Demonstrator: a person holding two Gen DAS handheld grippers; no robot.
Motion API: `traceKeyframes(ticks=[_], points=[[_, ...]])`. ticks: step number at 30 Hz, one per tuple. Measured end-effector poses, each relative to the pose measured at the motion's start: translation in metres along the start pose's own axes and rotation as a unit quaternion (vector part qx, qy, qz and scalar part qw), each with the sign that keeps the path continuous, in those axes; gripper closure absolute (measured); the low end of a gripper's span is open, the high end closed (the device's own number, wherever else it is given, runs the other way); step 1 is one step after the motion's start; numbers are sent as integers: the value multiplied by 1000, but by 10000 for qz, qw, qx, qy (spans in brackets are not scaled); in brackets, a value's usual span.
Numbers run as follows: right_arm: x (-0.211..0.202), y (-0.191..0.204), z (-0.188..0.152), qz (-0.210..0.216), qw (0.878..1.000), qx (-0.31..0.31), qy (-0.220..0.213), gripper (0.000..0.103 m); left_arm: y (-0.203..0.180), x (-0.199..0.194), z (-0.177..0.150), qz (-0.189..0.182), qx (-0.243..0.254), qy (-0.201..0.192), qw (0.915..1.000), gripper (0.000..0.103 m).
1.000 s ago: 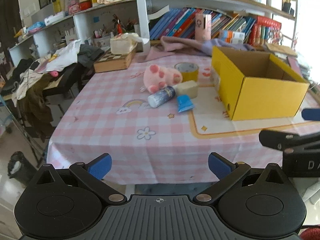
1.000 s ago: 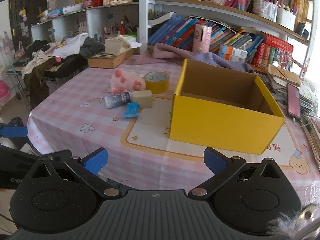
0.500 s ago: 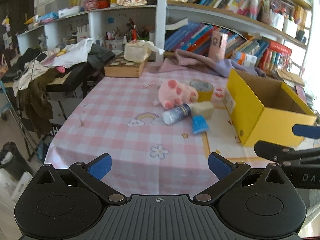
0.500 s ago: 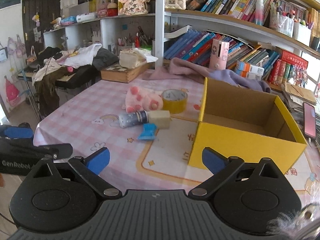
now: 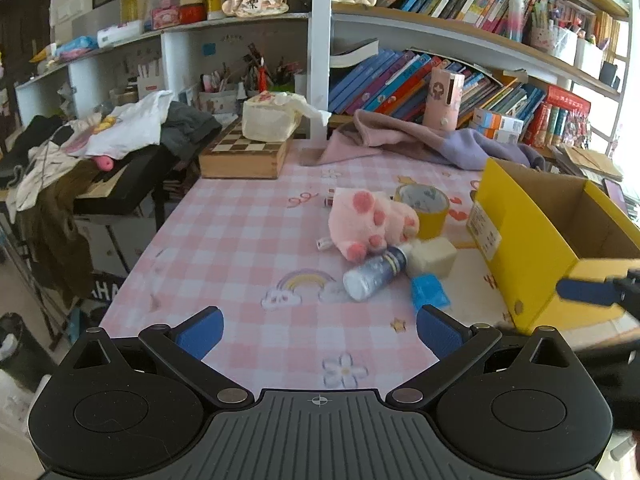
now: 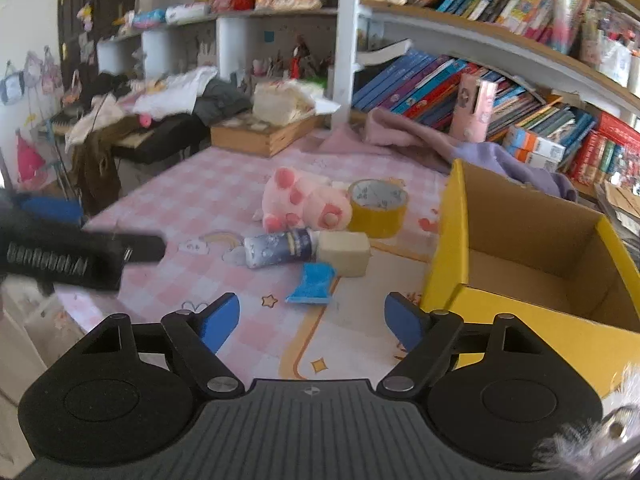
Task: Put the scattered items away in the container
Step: 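Grasp the spray bottle with the left tool while the right tool grasps the blue item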
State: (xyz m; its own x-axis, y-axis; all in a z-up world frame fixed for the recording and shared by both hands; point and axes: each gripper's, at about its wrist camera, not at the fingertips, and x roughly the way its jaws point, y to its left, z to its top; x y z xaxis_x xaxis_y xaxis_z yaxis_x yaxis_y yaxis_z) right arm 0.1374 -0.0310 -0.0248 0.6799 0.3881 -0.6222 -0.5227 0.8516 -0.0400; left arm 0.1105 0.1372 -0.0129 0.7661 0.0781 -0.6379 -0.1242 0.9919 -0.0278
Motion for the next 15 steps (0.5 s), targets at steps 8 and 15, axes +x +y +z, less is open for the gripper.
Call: traceKeyframes(ticks=[8,15], points=[[52,7,8,-86,9988,-243,414,32,-2,58,22,-473,385,366,9975,1],[93,0,12,-186,9971,-142,725,46,-19,111,39,-1025,911,759,9876,18]])
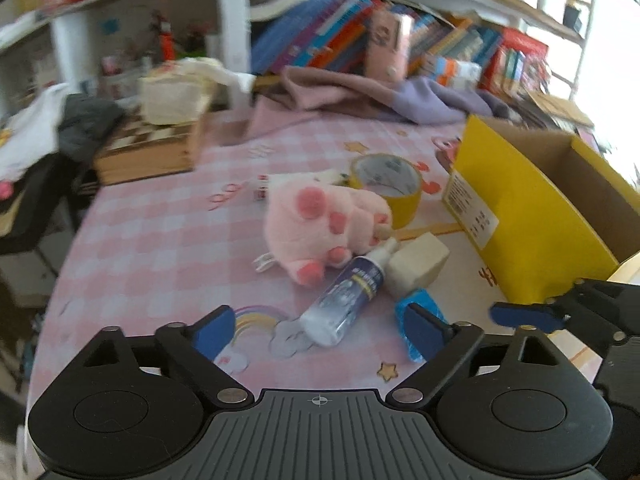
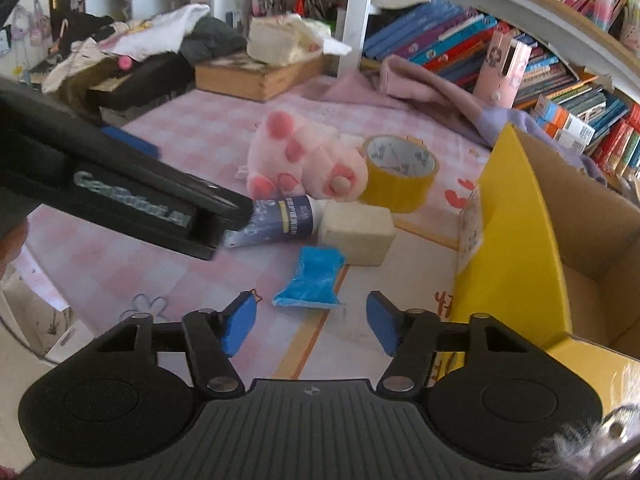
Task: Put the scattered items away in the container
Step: 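Grasp the spray bottle with the left tool while the right tool grasps the blue item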
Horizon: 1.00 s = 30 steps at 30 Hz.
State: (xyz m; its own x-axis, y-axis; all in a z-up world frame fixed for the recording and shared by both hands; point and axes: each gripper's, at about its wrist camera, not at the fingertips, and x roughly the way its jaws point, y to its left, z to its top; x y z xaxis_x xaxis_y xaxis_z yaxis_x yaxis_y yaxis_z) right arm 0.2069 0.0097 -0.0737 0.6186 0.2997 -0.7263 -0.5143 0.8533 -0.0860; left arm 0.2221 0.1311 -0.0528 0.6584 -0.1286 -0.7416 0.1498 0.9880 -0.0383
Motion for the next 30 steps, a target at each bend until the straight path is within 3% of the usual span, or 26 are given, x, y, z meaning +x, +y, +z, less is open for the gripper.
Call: traceKeyframes(ticks=[4,12,14,19,22,30], points=[[17,-4,5,-1,9998,134,112,47,-1,31,10,-244,265,357,9987,35],[40,-11,11,87,9985,510,200,48,0,65,16,-570,537,832,9934,53],[44,-13,11,125,9980,581,226,59,0,70,17,-586,520,873,9931,58],[39,-17,9,348,9976,537,274,64,-1,67,16,-686,495,908,9923,67],[33,-18,8,304,9983,449,217,64,-3,59,10,-800,488,988,9907,70],[41,-16,9,193,9986,396,276,61,-13,69,13,-558,654,835,9928,68]])
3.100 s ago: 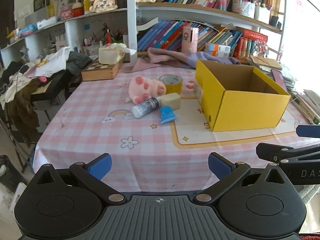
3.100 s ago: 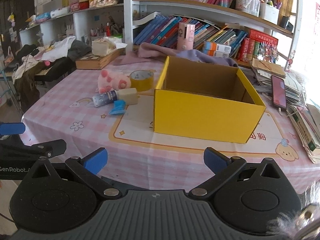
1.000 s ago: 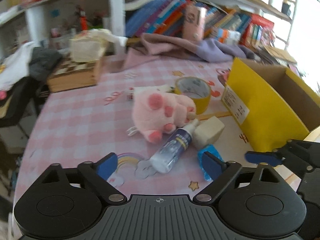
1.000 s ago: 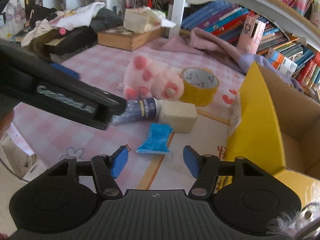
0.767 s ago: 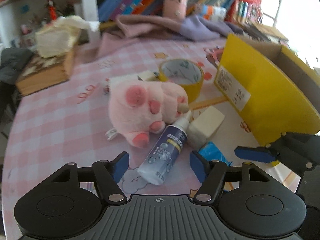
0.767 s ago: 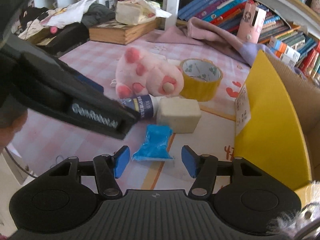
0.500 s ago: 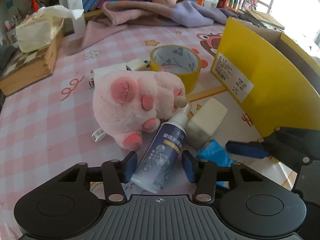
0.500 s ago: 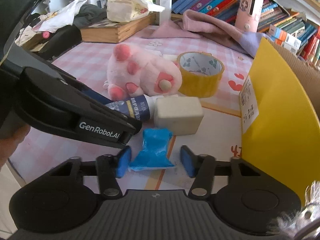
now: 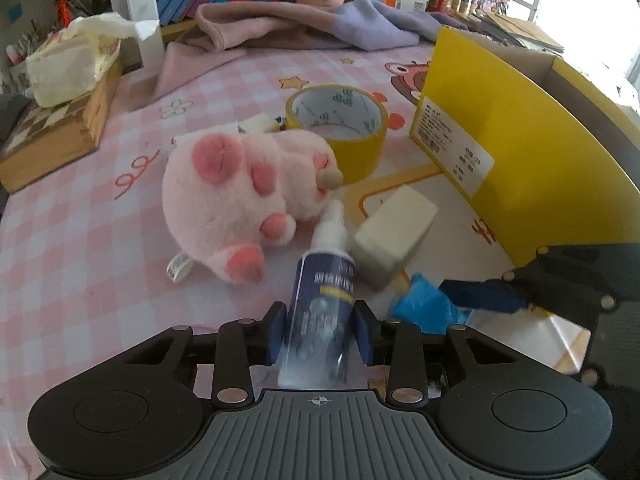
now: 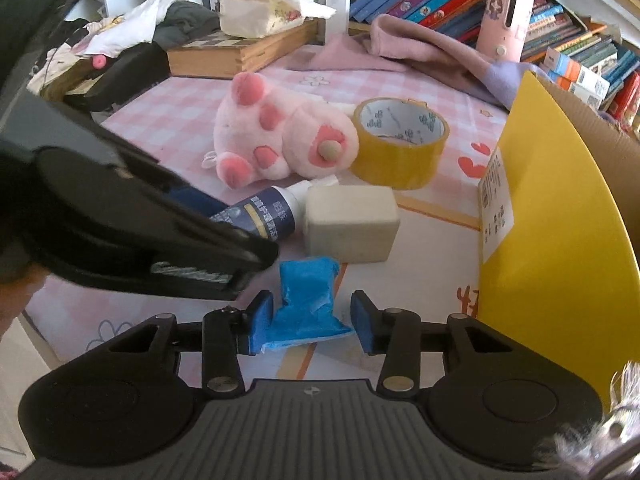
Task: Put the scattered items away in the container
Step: 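Grasp the spray bottle with the left tool while the right tool grasps the blue item, then carry the spray bottle and blue item over the yellow box with both tools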
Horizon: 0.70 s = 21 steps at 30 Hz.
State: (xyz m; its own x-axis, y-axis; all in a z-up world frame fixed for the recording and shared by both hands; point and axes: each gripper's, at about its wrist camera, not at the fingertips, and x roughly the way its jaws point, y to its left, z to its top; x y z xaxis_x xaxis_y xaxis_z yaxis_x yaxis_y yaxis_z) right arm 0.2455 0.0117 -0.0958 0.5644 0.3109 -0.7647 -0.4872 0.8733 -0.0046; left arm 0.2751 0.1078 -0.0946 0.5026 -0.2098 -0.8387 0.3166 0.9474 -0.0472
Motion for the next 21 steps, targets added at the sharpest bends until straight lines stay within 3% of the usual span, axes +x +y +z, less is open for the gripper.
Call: traceKeyframes(ticks=[6,12,15,16,21], points=[[-1,-2,-1,110,9999,-16,16,66,-2,0,-1,25,-13,-54,10000,71],[-20,2,-3,227,9996,-132,-140,67,5,-23,-15,-194,-639,-204,9976,72],[-26,3,-5,266,9995,-86,-147,68,10,-36,-27,-335,-1027,-246,9938,72],[-28,3,-6,288,9995,-65,-140,75,12,-39,-31,-366,-1161,-263,9922,72],[-44,8,-12,387,9989,-112,-227,76,14,-59,-49,-490,-1678,-395,9838,72]])
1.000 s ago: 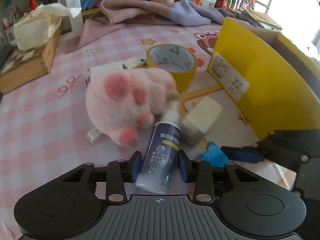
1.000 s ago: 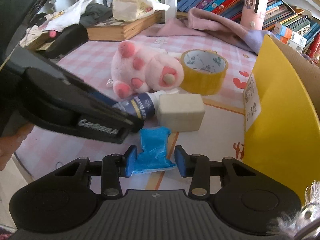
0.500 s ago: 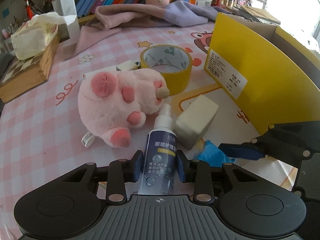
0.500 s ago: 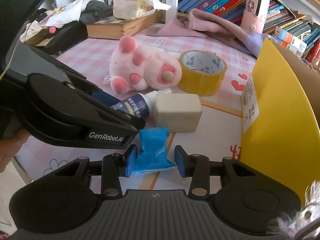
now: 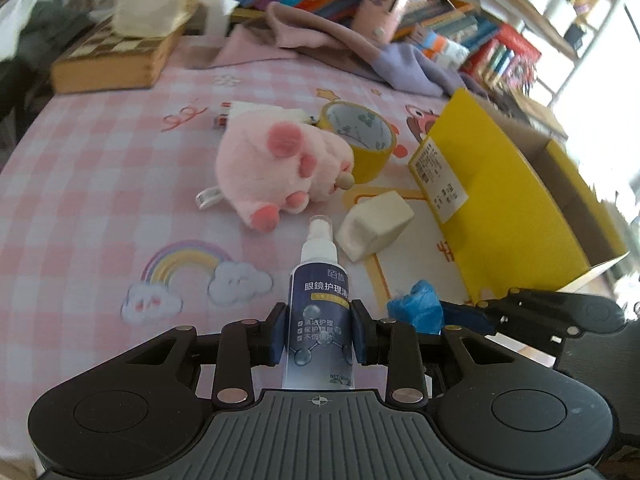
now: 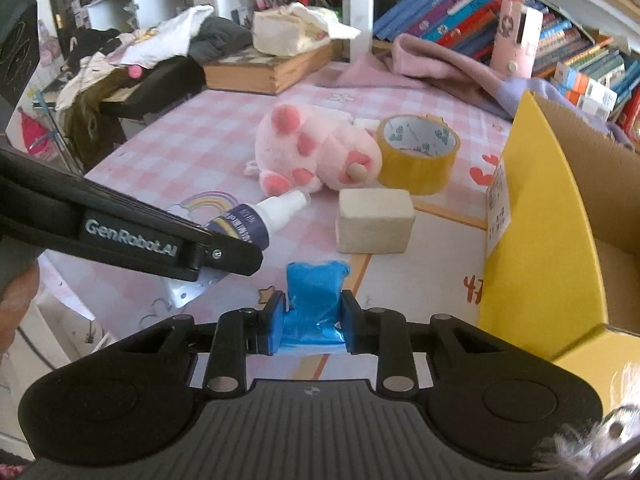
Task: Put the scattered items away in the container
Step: 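Carry the spray bottle and blue item over the yellow box with both tools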
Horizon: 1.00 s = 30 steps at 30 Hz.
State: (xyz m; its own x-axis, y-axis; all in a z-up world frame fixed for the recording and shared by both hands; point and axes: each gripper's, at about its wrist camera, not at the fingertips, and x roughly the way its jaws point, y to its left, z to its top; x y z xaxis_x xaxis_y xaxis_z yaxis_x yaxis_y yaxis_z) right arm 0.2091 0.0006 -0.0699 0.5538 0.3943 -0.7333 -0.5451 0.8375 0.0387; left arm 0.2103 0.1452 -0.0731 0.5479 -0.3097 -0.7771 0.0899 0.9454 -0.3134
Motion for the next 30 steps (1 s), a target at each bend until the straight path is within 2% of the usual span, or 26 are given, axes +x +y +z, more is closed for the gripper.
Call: traceKeyframes(ticks=[5,13,20,30], points=[[-22,6,-8,75,9998,-42,-155,77,0,-21,-14,-158,-363,-209,9990,72],[-86,9,-25,97,9986,-114,-517,77,-21,-73,-45,-437,-577,-667,9951,72],[-140,6,-53,82,9985,63,-533,77,-53,-110,-77,-617,-566,-855,9928,72],[-191,-5,-98,-328,9959,632,-565,77,-90,-129,-109,-997,-355,-838,9909,72]])
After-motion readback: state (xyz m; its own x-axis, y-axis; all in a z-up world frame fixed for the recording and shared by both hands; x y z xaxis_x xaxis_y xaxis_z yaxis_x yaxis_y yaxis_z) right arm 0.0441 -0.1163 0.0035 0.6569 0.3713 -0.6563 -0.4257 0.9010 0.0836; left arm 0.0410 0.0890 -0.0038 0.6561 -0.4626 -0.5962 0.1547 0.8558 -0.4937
